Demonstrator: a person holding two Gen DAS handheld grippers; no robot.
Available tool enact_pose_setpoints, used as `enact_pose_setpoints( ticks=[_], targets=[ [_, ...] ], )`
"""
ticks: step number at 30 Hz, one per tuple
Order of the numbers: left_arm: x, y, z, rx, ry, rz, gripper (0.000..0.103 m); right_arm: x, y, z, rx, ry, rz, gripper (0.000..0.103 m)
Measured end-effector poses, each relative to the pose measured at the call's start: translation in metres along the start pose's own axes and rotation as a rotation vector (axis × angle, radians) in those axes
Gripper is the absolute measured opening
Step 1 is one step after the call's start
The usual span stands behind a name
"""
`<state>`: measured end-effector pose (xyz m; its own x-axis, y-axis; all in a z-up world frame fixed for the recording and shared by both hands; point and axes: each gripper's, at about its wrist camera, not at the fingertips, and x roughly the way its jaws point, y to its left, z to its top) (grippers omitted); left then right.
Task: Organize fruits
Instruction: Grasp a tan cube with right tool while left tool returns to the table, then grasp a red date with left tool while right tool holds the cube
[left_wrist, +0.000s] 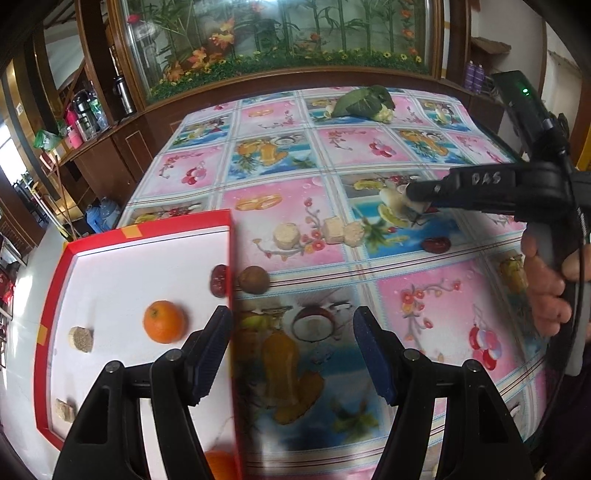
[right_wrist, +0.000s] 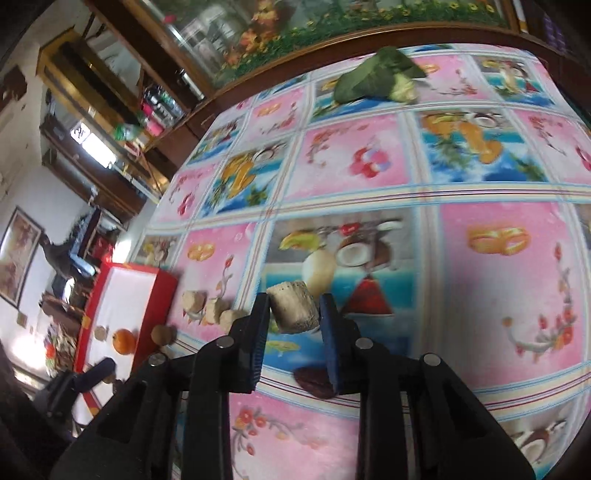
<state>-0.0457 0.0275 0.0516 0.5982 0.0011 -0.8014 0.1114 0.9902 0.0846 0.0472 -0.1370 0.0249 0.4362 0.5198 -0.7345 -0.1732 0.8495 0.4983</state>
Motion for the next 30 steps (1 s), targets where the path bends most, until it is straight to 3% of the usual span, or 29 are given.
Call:
enact_pose_setpoints(
  ticks=[11, 21, 23, 25, 30],
  targets=[
    [0.022, -0.064, 0.028, 0.061, -0.038, -0.151, 0.068, -0.029, -0.052, 0.007, 0.093, -0.032, -0.088, 0.029],
    [0.057, -0.096, 0.039, 0.077, -0.030, -0.160, 0.067, -0.035, -0.069, 0.010, 0.151, -0.044, -0.112, 0.029],
    [0.061, -0.100, 0.039, 0.072, -0.023, -0.168, 0.063, -0.036, -0.069, 0.010, 0.155, -0.049, -0.111, 0.029],
    [0.066, -0.102, 0.038, 0.070, -0.005, -0.180, 0.046, -0.036, -0.069, 0.011, 0.157, -0.051, -0.110, 0.029],
    [0.066, -0.101, 0.037, 0.062, -0.022, -0.177, 0.033, -0.036, -0.066, 0.011, 0.151, -0.053, -0.106, 0.029]
  ],
)
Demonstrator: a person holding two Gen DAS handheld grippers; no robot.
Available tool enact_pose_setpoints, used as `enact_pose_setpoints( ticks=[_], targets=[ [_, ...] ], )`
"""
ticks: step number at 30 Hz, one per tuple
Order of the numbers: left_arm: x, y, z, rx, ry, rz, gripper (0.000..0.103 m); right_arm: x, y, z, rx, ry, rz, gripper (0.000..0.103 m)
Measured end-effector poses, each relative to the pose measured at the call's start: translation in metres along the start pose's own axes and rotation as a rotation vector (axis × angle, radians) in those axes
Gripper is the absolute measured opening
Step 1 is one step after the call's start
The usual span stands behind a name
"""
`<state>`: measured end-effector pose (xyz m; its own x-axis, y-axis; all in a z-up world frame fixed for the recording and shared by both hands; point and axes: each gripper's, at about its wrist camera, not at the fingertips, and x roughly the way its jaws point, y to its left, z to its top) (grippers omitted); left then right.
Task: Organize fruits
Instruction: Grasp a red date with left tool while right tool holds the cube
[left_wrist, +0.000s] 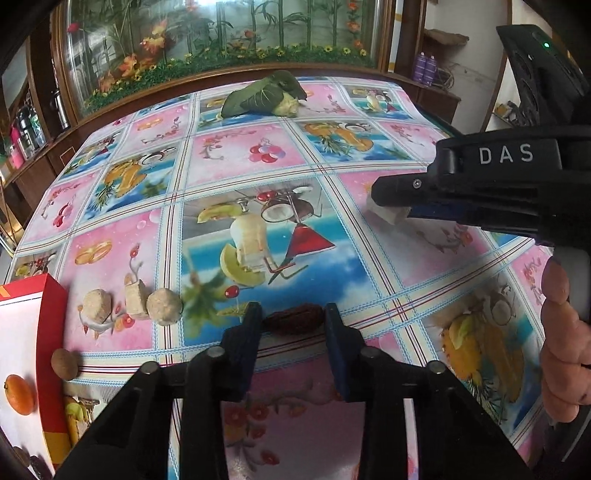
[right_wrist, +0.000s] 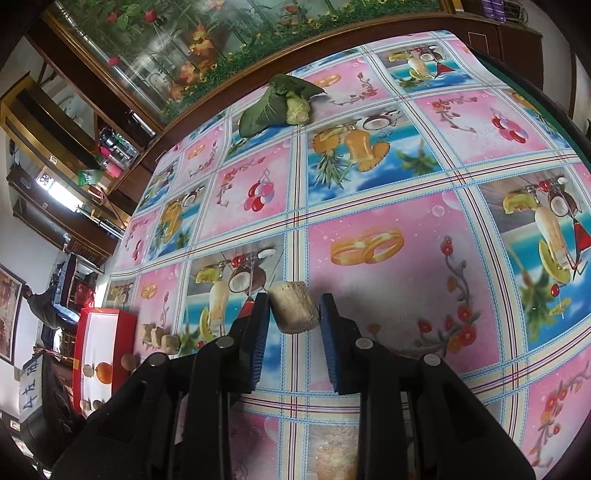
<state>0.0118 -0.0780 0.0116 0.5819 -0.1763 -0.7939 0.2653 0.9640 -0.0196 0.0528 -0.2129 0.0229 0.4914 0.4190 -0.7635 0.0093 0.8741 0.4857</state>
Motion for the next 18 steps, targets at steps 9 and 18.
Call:
enact_pose_setpoints(
  ticks=[9, 18],
  targets=[
    [-0.026, 0.013, -0.005, -0.021, -0.041, 0.021, 0.033, 0.000, 0.014, -0.005, -0.044, -0.011, 0.012, 0.029],
    [-0.083, 0.048, -0.024, -0.075, -0.143, 0.052, 0.033, -0.008, 0.048, -0.021, -0.127, -0.114, 0.046, 0.030]
  ],
)
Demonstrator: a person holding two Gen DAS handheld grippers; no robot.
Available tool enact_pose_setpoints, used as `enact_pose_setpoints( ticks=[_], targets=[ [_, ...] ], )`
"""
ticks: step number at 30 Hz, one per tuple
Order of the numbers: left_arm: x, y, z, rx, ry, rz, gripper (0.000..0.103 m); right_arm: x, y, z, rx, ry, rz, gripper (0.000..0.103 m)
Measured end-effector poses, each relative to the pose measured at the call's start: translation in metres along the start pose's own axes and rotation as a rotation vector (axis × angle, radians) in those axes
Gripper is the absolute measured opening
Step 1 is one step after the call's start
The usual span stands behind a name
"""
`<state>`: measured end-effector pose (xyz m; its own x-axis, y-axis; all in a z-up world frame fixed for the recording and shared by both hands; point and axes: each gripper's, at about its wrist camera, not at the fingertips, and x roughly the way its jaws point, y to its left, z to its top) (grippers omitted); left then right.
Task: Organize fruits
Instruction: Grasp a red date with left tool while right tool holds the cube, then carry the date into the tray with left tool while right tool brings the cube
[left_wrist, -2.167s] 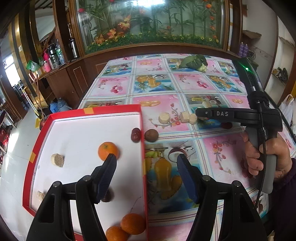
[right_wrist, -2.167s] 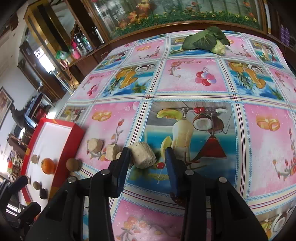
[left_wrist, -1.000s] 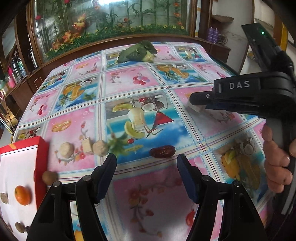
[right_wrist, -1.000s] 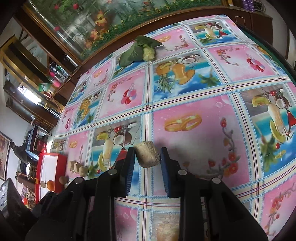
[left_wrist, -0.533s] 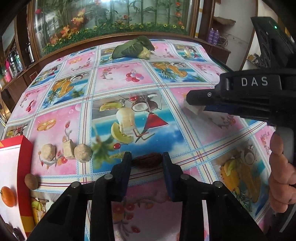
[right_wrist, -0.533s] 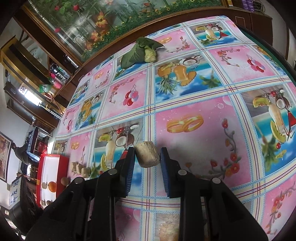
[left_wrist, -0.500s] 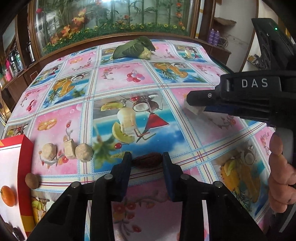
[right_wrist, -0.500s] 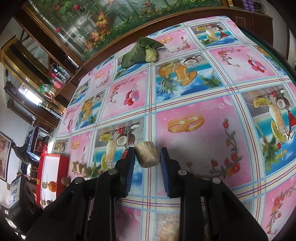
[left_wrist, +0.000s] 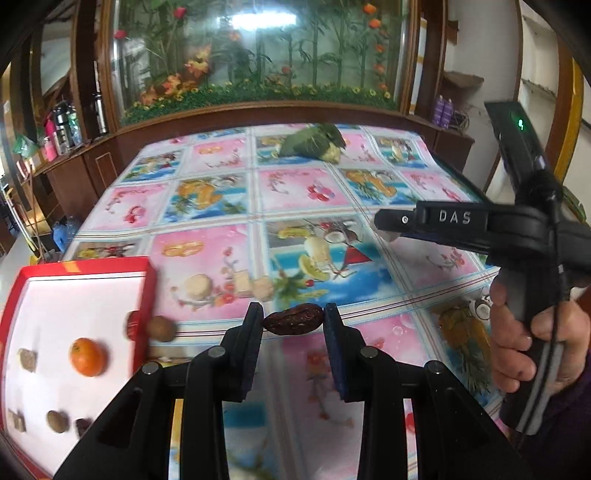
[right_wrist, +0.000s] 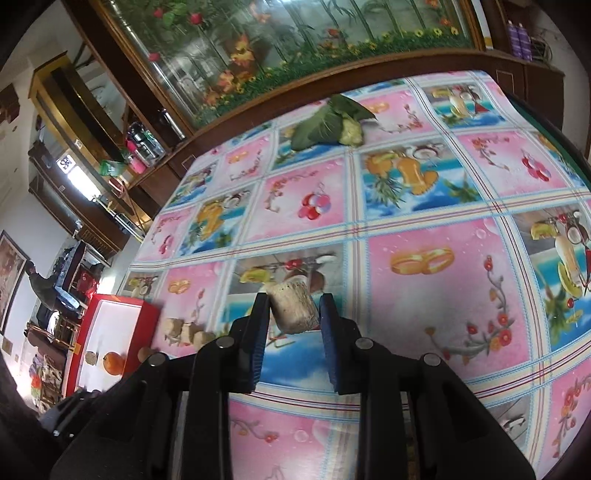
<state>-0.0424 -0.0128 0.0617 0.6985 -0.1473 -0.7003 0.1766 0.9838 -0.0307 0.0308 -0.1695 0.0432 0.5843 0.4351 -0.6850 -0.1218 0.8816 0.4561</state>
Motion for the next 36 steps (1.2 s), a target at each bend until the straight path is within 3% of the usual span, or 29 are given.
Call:
enact_pose_setpoints(
  ticks=[8, 16, 20, 25, 36],
  targets=[
    [-0.046, 0.072, -0.012, -0.085, -0.072, 0.113, 0.033, -0.005, 0.061, -0.033, -0.029, -0.040, 0.127, 0.030],
    [-0.078, 0.178, -0.049, -0.232, -0.073, 0.323, 0.033, 0.018, 0.175, -0.085, -0.180, 0.051, 0.254, 0.030],
    [-0.076, 0.208, -0.065, -0.273, -0.033, 0.369, 0.033, 0.034, 0.223, -0.107, -0.257, 0.102, 0.270, 0.030],
    [-0.068, 0.218, -0.077, -0.287, -0.013, 0.349, 0.033, 0.046, 0.248, -0.126, -0.320, 0.120, 0.218, 0.030],
    [-0.064, 0.224, -0.091, -0.271, -0.002, 0.354, 0.033, 0.054, 0.252, -0.140, -0.339, 0.142, 0.151, 0.030]
  ],
)
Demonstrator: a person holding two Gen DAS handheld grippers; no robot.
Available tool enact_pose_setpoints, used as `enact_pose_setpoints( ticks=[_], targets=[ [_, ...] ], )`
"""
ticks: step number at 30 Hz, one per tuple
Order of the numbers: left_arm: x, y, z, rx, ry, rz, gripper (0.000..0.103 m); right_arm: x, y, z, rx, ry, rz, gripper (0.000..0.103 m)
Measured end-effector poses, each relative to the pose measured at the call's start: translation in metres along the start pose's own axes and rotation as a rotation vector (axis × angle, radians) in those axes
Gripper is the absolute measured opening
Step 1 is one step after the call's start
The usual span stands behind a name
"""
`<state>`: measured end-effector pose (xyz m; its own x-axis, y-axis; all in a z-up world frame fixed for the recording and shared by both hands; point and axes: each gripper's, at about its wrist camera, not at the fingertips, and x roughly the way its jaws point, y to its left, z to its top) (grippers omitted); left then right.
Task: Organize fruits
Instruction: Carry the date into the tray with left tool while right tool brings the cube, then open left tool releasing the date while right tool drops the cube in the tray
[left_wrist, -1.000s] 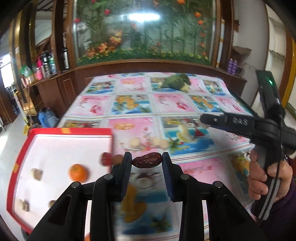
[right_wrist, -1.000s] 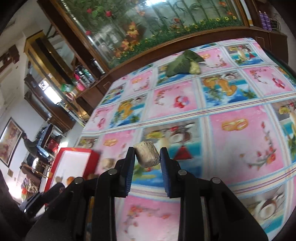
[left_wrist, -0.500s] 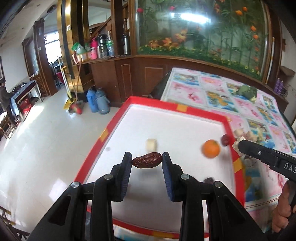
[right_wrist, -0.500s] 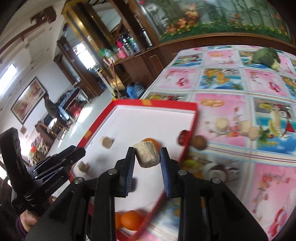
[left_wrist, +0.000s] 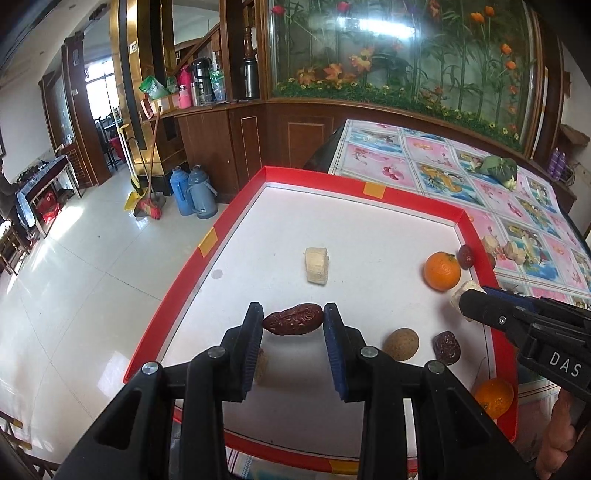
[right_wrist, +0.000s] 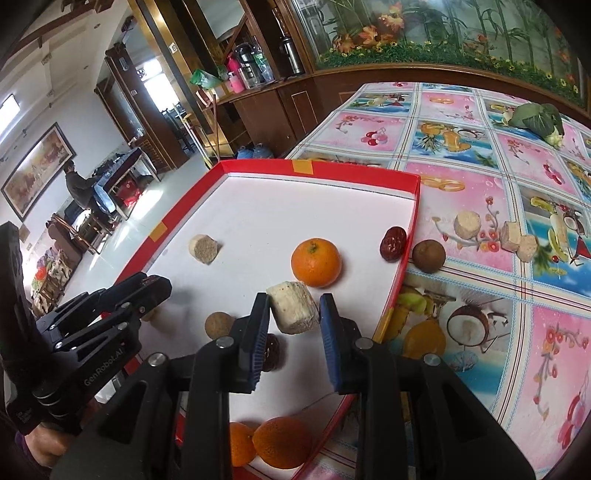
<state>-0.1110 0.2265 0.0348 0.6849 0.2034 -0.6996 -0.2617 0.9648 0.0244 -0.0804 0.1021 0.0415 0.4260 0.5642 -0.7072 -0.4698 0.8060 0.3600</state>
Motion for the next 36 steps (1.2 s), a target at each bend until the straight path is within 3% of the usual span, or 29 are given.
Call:
enact_pose_setpoints(
  ticks=[15, 21, 28, 36],
  targets=[
    [0.004, -0.003, -0.004, 0.039, 0.002, 0.057, 0.033, 0.012, 0.001, -0.006, -0.012, 0.023, -0.036, 0.031],
    [0.005, -0.004, -0.004, 0.046, 0.003, 0.079, 0.033, 0.013, 0.001, -0.007, -0.016, 0.020, -0.001, 0.031],
    [0.003, -0.008, -0.002, 0.049, 0.000, 0.114, 0.053, 0.010, -0.007, -0.005, 0.007, 0.017, 0.045, 0.034],
    [-0.004, -0.009, 0.001, 0.044, -0.019, 0.146, 0.059, -0.004, -0.015, -0.001, 0.007, -0.037, 0.036, 0.040]
  ],
)
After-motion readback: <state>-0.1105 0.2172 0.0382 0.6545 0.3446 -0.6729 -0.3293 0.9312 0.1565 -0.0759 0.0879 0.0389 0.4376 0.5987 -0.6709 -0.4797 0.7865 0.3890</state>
